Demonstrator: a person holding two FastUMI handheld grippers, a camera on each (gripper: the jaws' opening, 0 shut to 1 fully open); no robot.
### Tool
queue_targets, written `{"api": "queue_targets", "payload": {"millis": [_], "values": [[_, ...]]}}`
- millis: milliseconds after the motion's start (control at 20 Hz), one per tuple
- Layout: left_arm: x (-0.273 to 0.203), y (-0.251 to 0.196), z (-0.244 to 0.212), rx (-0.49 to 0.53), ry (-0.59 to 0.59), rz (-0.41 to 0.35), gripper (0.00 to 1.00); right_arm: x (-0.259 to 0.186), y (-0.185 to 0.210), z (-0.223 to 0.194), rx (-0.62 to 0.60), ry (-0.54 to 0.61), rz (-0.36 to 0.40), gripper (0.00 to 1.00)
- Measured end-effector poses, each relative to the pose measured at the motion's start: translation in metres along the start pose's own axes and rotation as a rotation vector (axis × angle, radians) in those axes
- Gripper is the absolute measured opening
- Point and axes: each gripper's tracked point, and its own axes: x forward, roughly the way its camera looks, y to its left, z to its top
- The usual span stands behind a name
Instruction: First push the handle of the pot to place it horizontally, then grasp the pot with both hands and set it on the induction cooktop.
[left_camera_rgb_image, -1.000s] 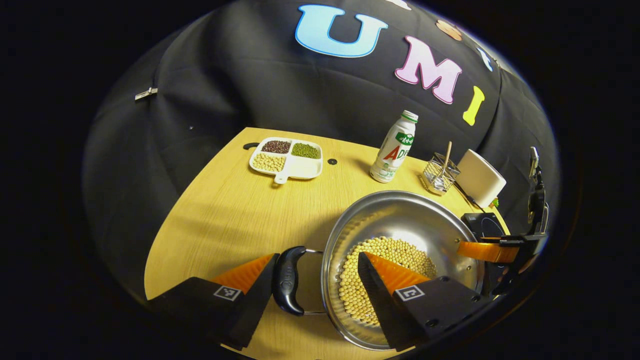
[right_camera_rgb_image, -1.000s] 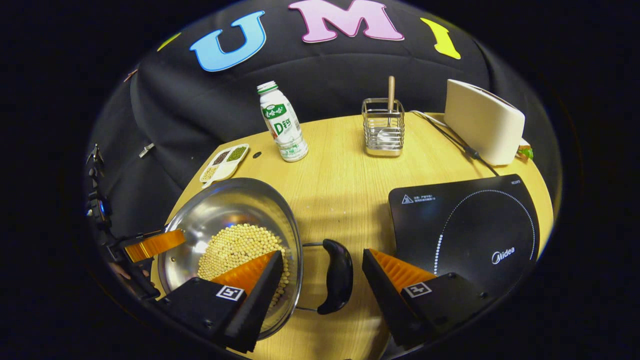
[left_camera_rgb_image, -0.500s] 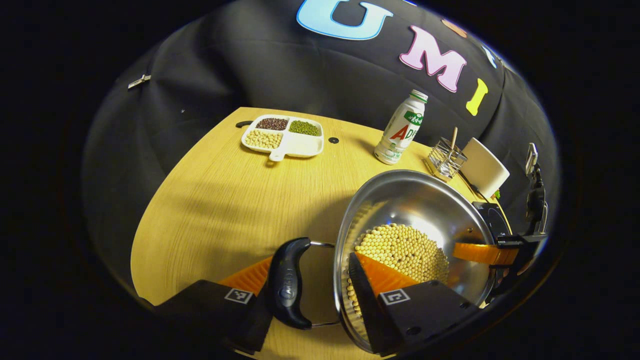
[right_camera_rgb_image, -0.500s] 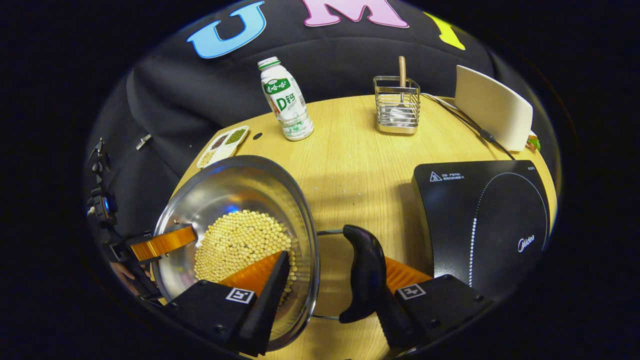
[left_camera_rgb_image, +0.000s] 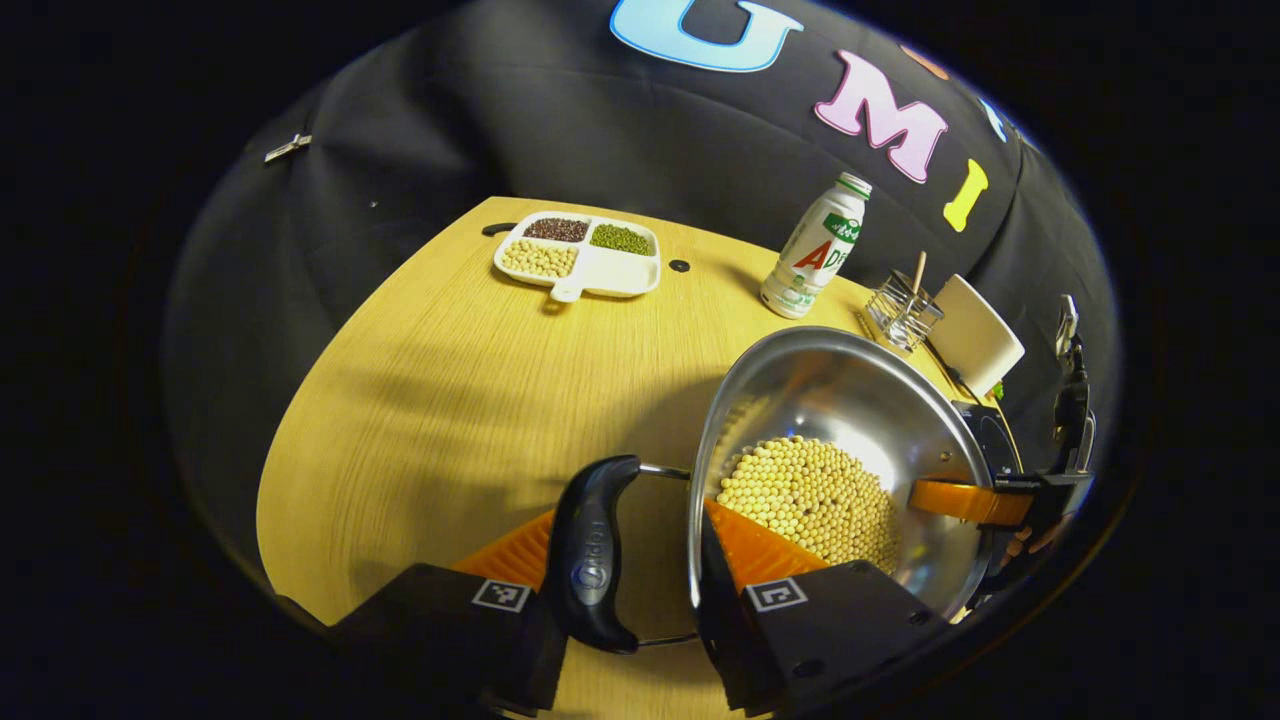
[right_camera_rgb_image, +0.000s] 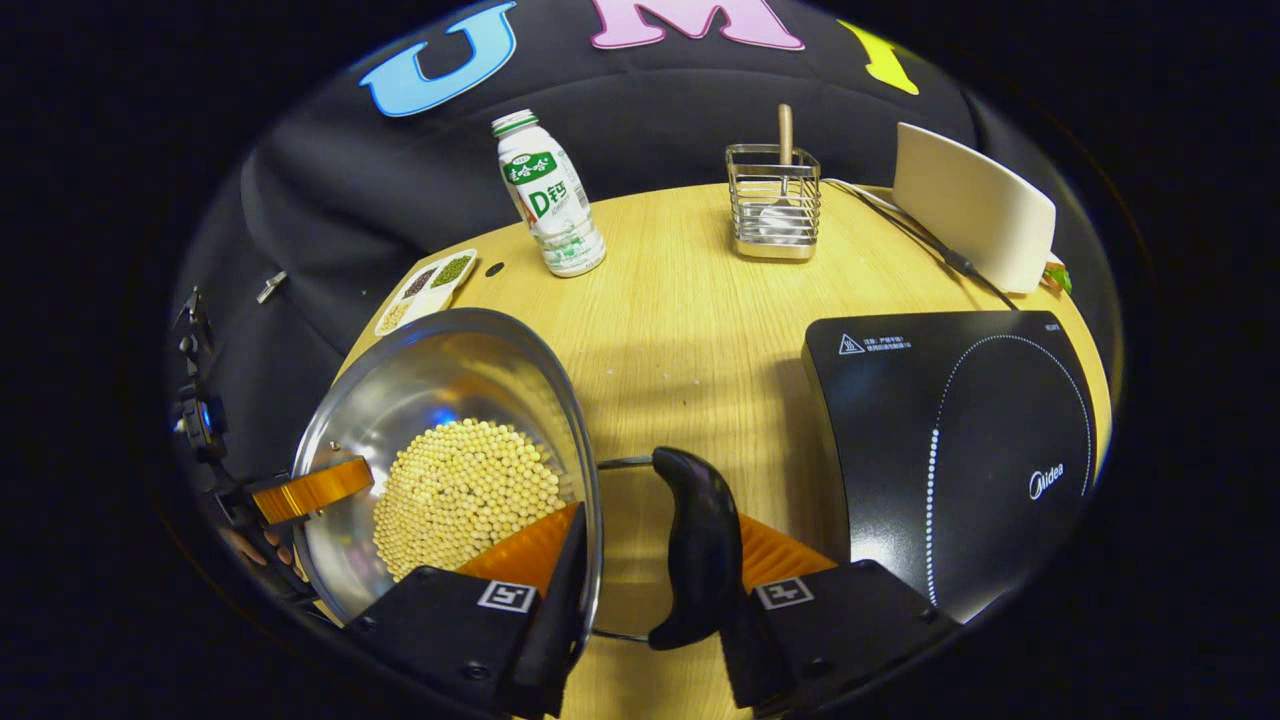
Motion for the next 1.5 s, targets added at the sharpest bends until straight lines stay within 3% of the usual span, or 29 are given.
{"api": "queue_targets", "payload": {"millis": [200,250,450,550,850,1300,1350,1500], "values": [[-0.005,0.001,-0.004,-0.025,0.013,0.002,0.6,-0.001,0.001,-0.003,0.005,0.019,-0.002,0.56],[-0.006,0.001,-0.005,-0.034,0.014,0.003,0.6,-0.002,0.001,-0.004,0.004,0.018,-0.002,0.6],[-0.02,0.005,-0.016,-0.093,0.021,0.021,0.58,-0.011,0.007,-0.006,-0.02,0.013,0.004,0.56],[-0.032,0.005,-0.02,-0.117,0.021,0.027,0.58,-0.02,0.012,-0.004,-0.041,0.003,0.01,0.6],[-0.073,-0.007,-0.011,-0.096,-0.02,0.041,0.57,-0.056,0.02,0.002,-0.046,-0.019,0.03,0.6],[-0.133,-0.07,0.002,-0.06,-0.059,0.023,0.57,-0.137,-0.008,0.02,-0.033,-0.067,0.04,0.6],[-0.136,-0.08,0.002,-0.058,-0.061,0.017,0.57,-0.145,-0.015,0.022,-0.031,-0.073,0.039,0.56],[-0.141,-0.109,0.001,-0.052,-0.059,0.0,0.57,-0.166,-0.038,0.024,-0.015,-0.088,0.026,0.6]]}}
